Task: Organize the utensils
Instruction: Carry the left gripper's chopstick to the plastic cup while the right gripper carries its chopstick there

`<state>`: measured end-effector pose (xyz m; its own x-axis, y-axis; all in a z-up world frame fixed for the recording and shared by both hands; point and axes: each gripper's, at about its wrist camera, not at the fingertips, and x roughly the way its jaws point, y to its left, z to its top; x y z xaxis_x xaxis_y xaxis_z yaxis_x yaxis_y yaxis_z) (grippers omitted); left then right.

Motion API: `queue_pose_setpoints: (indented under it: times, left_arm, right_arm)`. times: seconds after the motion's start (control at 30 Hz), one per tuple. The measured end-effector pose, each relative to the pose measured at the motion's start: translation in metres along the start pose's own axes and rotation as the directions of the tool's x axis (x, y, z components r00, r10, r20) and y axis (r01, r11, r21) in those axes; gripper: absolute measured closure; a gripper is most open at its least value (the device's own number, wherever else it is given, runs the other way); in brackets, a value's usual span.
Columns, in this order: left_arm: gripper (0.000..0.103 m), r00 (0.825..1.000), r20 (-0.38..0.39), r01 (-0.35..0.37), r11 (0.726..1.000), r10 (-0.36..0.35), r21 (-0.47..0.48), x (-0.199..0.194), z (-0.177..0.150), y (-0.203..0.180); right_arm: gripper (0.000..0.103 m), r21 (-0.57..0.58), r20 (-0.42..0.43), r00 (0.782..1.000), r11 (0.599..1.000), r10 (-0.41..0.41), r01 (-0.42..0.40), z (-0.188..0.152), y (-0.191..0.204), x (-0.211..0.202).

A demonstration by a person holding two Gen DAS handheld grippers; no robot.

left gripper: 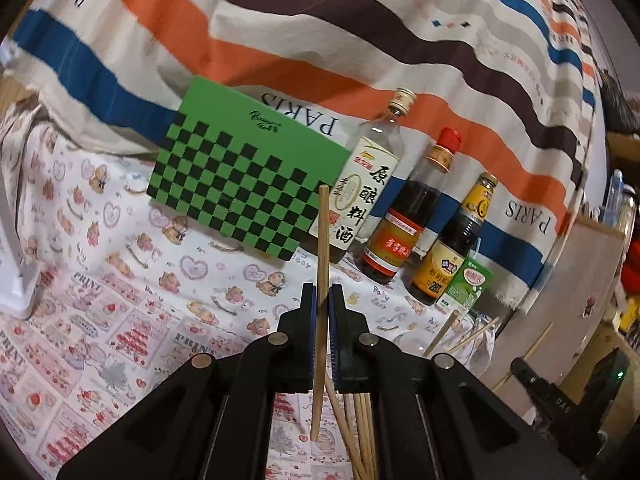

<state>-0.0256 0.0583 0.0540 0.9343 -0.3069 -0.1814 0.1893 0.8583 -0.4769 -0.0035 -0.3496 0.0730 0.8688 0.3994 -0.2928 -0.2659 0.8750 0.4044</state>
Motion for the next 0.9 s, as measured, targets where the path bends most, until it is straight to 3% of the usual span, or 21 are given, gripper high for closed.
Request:
queue_pose_setpoints:
  times: [0.07,0.2,0.33,0.47,0.57,0.67,0.9]
  left_arm:
    - [0.098,1.000,0.007,-0.014,1.000,0.014,-0.011,0.000,0.000,0.003]
    - [0.098,0.997,0.041,-0.063,0.998,0.062,0.031,-0.003,-0.001,0.000]
    - [0.098,0.998,0.039,-0.041,0.998,0.039,0.051,-0.005,0.000,-0.008]
    - [0.098,0.997,0.072,-0.042,0.991,0.033,0.130,-0.010,0.000,-0.030]
    - [0.098,0.994,0.112,-0.013,0.980,-0.010,0.199,-0.018,0.008,-0.059]
    - [0.098,0.983,0.138,0.084,0.969,-0.118,0.233,-0.029,0.021,-0.087]
    - [0.098,0.940,0.216,0.205,0.944,-0.264,0.258,-0.043,0.049,-0.138]
  right_arm:
    - [0.097,0.035,-0.024,1.000,0.999,-0.015,0.016,-0.001,-0.005,0.004]
    - [0.097,-0.030,-0.005,0.999,0.999,-0.037,0.037,-0.004,0.001,0.005]
    - [0.097,-0.032,0.013,1.000,0.999,-0.021,0.021,-0.003,0.001,0.004]
    - [0.097,-0.026,0.070,0.997,0.999,-0.040,0.042,0.010,-0.002,-0.003]
    - [0.097,-0.008,0.104,0.995,1.000,-0.002,0.003,0.037,-0.001,-0.012]
    - [0.097,-0.070,0.143,0.989,0.997,0.047,-0.037,0.064,0.011,-0.020]
    - [0.097,-0.070,0.278,0.960,0.997,0.040,-0.021,0.102,0.024,-0.028]
